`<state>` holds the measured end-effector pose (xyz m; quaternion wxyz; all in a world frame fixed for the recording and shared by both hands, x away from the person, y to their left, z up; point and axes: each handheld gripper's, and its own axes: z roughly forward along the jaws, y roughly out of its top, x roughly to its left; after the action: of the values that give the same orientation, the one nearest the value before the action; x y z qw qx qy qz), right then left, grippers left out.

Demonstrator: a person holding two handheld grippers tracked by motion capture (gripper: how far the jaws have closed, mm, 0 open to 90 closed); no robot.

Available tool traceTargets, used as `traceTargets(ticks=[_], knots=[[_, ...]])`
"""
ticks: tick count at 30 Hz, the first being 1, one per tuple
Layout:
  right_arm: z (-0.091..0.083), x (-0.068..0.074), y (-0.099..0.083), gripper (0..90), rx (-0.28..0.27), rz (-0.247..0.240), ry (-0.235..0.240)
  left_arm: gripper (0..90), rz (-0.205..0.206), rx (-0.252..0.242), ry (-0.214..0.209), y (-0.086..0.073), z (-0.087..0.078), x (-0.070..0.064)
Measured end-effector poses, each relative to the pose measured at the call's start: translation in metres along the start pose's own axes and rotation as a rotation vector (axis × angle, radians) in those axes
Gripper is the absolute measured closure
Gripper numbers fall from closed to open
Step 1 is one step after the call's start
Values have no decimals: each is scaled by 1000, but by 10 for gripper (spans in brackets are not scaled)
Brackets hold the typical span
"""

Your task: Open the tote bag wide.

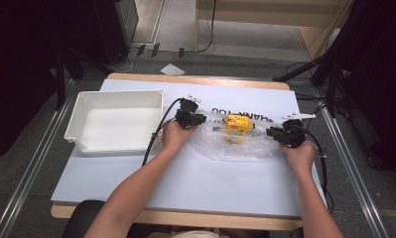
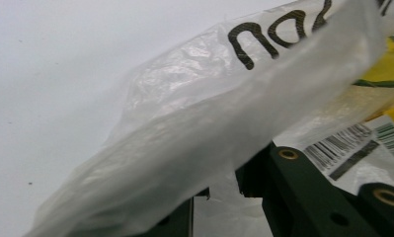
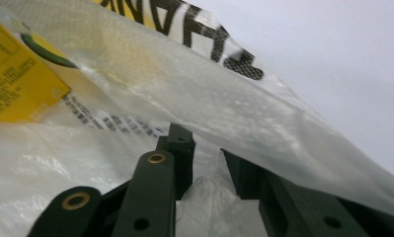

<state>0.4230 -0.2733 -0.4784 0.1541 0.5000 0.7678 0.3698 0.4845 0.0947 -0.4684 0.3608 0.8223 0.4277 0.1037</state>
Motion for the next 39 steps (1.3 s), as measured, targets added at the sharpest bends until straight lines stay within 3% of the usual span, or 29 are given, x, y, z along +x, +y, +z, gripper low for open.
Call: traceTargets(ticks=[3,9,17,28,32,39], knots=[[-2,-5,-6,846,13,18,-45,862,-24,2,22,1,1,1],[-10,-16,-13,887,16,66,-69,900,-72,11,31,2,-1,5],[-18,-26,-20,900,12,94,-73,900,-88,16,79,3,-2,7],[-21,-32,-22,900,12,111,-78,900,-135,-5,76,3,-2,14],[-23,-33,-23,900,14,118,-83,900,-141,-17,94,3,-1,18],[-26,-33,-26,900,16,122,-85,900,-115,-15,124,7,3,15]])
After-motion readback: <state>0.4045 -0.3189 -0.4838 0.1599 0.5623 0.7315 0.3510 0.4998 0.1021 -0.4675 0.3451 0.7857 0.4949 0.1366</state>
